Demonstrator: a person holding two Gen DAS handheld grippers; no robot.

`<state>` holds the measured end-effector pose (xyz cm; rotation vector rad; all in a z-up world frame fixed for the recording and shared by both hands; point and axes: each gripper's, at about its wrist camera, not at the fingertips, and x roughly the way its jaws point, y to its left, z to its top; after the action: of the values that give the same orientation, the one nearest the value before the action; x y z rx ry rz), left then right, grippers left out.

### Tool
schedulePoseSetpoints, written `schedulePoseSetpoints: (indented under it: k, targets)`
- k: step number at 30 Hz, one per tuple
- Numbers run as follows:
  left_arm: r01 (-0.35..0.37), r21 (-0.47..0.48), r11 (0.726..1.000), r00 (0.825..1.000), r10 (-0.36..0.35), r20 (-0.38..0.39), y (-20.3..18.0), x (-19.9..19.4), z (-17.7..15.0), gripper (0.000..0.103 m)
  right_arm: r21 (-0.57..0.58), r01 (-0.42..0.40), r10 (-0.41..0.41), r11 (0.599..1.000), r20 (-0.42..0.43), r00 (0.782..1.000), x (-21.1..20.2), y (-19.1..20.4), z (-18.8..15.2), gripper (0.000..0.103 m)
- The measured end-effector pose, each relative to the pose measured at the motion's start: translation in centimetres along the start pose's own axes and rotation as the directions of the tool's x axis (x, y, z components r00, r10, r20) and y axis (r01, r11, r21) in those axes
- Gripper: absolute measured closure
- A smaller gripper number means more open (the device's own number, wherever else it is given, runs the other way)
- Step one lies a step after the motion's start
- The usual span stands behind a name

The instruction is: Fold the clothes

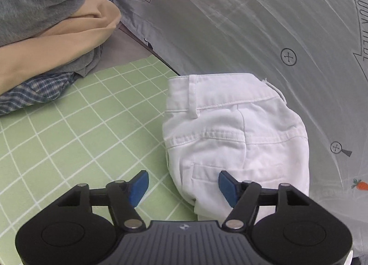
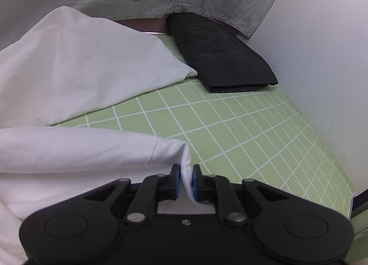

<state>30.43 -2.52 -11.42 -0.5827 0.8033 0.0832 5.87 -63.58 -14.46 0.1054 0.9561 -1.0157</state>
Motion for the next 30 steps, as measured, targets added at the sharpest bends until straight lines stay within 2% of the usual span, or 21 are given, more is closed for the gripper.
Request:
schedulePoseSetpoints:
  k: [3, 5, 7, 9, 11, 14, 15, 16, 18, 20, 21, 25, 30]
  targets:
    - [0.01, -0.016, 1.0, 1.0, -0.011, -0.011, -0.2, 2.0, 0.6, 0.025, 0.0, 0.004, -0.004, 1.0, -0.008, 1.0, 0.0, -0.2, -0.2, 0.087]
    - [0.023, -0.032, 0.999, 1.0, -0.024, -0.02, -0.2, 3.3, 0.9, 0.023, 0.003, 0.005, -0.005, 1.0, -0.016, 1.0, 0.1, -0.3, -0.3, 0.077]
    - [0.041, -0.045, 0.998, 0.999, -0.042, -0.029, -0.1, 4.0, 1.1, 0.023, 0.013, 0.004, -0.004, 1.0, -0.028, 1.0, 0.2, -0.4, -0.5, 0.073]
    - [0.059, -0.055, 0.997, 0.998, -0.061, -0.035, -0.2, 4.6, 1.2, 0.023, 0.026, 0.004, -0.003, 1.0, -0.039, 0.999, 0.2, -0.5, -0.6, 0.065]
    - [0.073, -0.057, 0.996, 0.996, -0.075, -0.041, -0.5, 5.0, 1.2, 0.024, 0.043, -0.003, 0.005, 0.999, -0.051, 0.999, 0.3, -0.6, -0.8, 0.052]
    - [0.102, -0.055, 0.993, 0.994, -0.104, -0.044, -0.9, 5.1, 1.3, 0.043, 0.059, -0.006, 0.009, 0.998, -0.051, 0.999, 0.4, -0.8, -0.9, 0.046]
    - [0.101, -0.047, 0.994, 0.994, -0.103, -0.041, -1.1, 4.9, 1.3, 0.053, 0.063, -0.009, 0.012, 0.998, -0.052, 0.999, 0.4, -0.8, -0.9, 0.046]
    - [0.101, -0.036, 0.994, 0.994, -0.102, -0.039, -1.3, 4.8, 1.3, 0.056, 0.067, -0.013, 0.017, 0.998, -0.054, 0.998, 0.4, -0.9, -0.9, 0.046]
    - [0.105, -0.01, 0.994, 0.994, -0.106, -0.029, -1.7, 4.1, 1.1, 0.069, 0.075, -0.039, 0.043, 0.996, -0.055, 0.998, 0.4, -1.2, -0.9, 0.053]
    - [0.108, -0.003, 0.994, 0.994, -0.108, -0.022, -1.7, 3.0, 0.9, 0.08, 0.064, -0.024, 0.028, 0.998, -0.054, 0.998, 0.4, -1.1, -1.0, 0.092]
    - [0.108, -0.008, 0.994, 0.994, -0.108, -0.02, -1.6, 2.4, 0.8, 0.084, 0.053, -0.007, 0.009, 0.999, -0.053, 0.999, 0.4, -1.0, -1.1, 0.092]
    - [0.081, -0.011, 0.997, 0.997, -0.081, -0.005, -0.8, -1.1, 0.1, 0.088, 0.054, -0.005, 0.006, 0.999, -0.03, 1.0, -0.2, -1.2, -1.5, 0.094]
    - [0.055, 0.055, 0.997, 0.998, -0.057, 0.033, 0.4, -8.2, -1.3, 0.089, 0.053, -0.019, 0.017, 0.998, 0.034, 0.999, -2.2, -2.9, -1.7, 0.095]
